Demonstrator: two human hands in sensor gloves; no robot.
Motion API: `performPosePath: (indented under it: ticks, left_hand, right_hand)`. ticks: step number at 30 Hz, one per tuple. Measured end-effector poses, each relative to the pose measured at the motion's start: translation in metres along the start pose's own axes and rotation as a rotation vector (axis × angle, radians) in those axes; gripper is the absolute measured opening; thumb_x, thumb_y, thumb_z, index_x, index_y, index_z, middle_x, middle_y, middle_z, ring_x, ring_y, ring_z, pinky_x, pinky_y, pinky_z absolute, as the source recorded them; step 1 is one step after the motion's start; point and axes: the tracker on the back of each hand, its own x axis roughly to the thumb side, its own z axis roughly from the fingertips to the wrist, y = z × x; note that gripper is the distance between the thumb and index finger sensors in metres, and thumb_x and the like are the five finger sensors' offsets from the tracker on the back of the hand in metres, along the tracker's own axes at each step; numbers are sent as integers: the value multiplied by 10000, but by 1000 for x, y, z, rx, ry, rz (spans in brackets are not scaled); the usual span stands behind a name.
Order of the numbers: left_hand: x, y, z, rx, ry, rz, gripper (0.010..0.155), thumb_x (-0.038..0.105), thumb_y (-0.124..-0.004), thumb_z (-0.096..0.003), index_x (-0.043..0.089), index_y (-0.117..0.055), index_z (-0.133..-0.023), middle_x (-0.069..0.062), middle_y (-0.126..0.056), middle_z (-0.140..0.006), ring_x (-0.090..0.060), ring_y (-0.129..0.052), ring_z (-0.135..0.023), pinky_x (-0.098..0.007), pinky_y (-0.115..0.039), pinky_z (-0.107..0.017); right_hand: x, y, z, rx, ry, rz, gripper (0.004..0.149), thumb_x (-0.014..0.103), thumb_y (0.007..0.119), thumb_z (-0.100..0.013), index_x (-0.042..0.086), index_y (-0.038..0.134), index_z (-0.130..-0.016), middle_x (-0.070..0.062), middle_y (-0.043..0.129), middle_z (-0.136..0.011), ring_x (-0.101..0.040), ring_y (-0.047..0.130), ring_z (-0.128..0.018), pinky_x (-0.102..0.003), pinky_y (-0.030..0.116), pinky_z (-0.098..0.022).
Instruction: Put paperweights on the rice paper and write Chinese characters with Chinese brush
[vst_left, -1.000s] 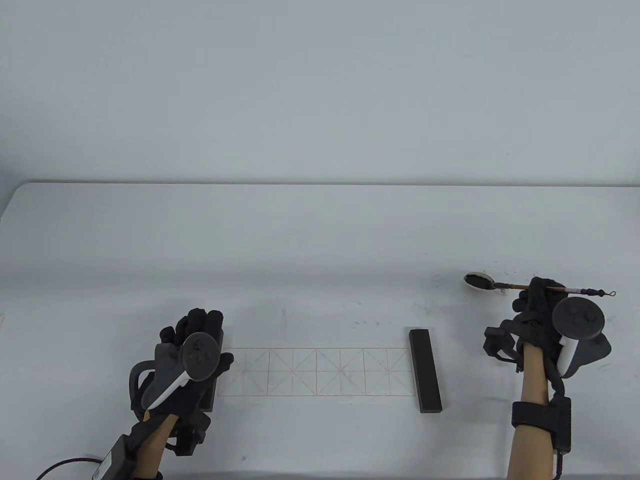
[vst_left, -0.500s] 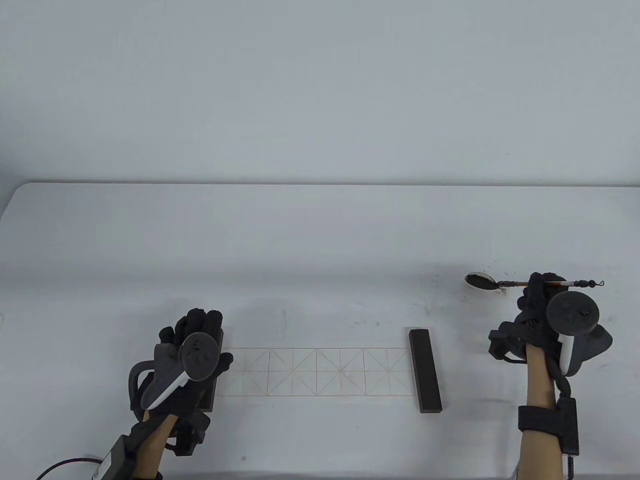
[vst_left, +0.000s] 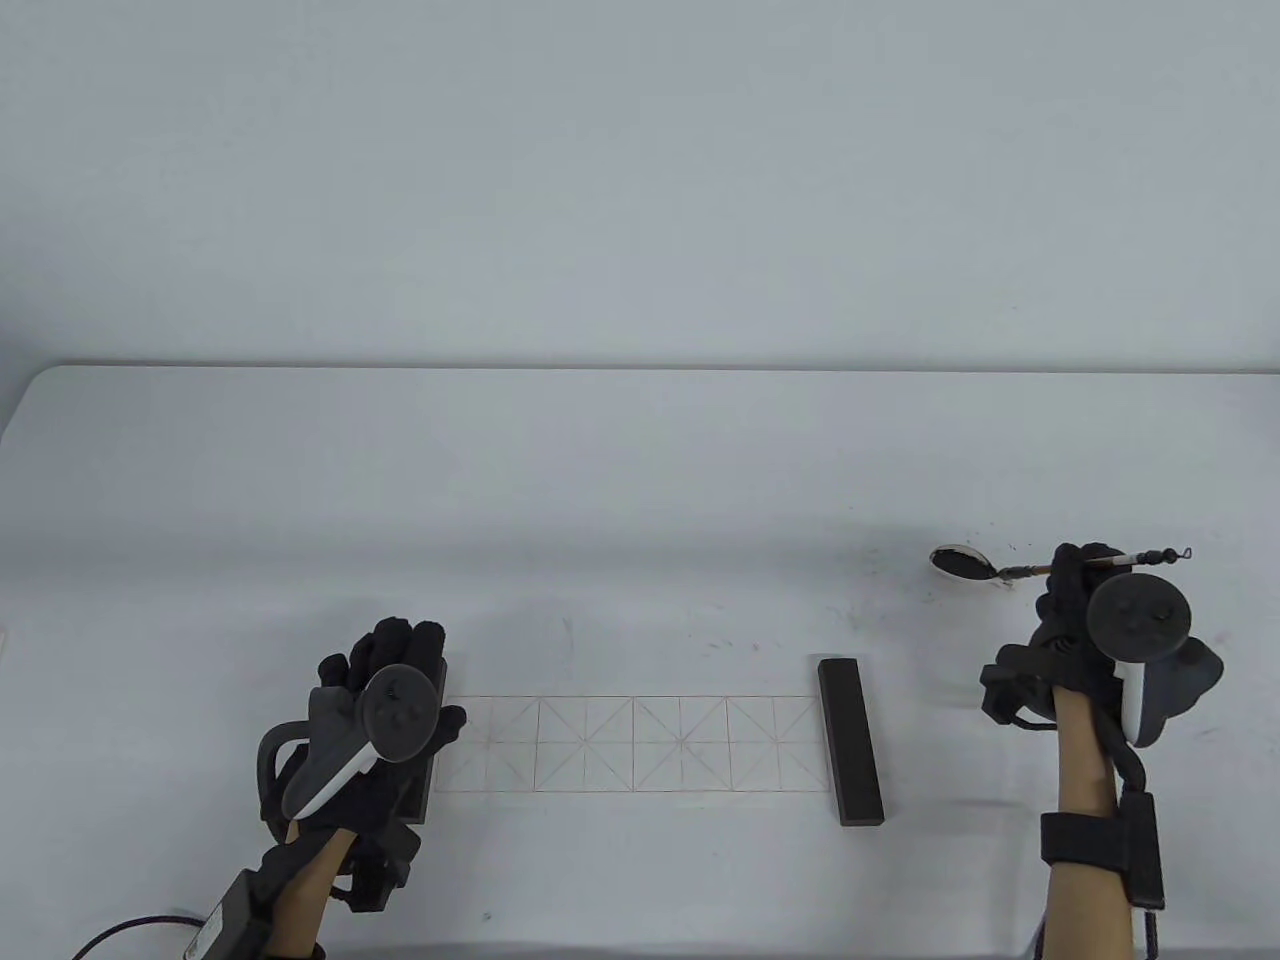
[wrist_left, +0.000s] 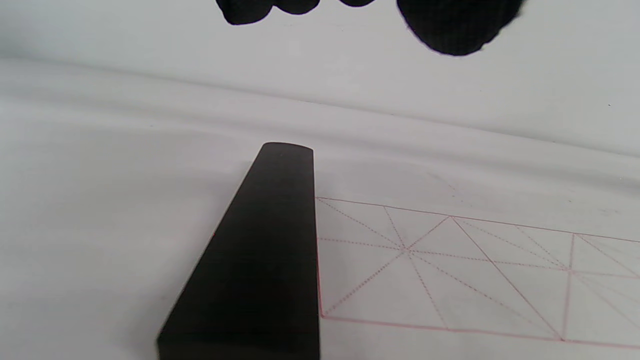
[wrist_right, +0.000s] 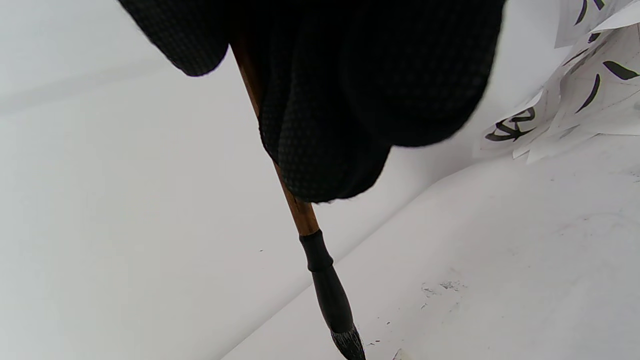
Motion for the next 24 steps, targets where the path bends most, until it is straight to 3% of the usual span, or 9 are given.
performPosePath:
  ticks: [9,14,19,24]
  left_hand:
    - [0,0,0,-5,3,0,841,553,-599,-513,360,-144,-1193,-54,-177,-1289,-346,-304,-1222,-513,-171,-870]
    - [-1,1,0,-1,10,5,842,554,-598,-513,363,-139,-1193,-55,-173,-1289,-346,-302,-1221,-513,-167,-870]
    - [-4,1,0,2,23,13,843,555,-597,-513,367,-134,-1192,-50,-165,-1289,-343,-272,-1228,-513,-163,-870]
    - [-7,3,1,12,34,28,843,555,-596,-514,369,-130,-1191,-48,-162,-1289,-341,-270,-1229,-511,-161,-871]
  right_hand:
    - [1,0,1,9,-6,2,480,368,692,-552,16,742,-873,-170,979,-644,-216,1046,-422,-312,895,-265]
    - [9,-16,7,-25,-46,0,481,366,692,-552,14,738,-877,-171,976,-648,-217,1045,-427,-311,896,-266]
    - [35,-41,31,-80,-180,-72,465,370,702,-546,20,768,-844,-149,998,-605,-194,1054,-386,-291,900,-239]
    - [72,-59,72,-133,-388,-142,454,392,720,-534,34,807,-801,-116,1017,-553,-165,1058,-334,-268,900,-208]
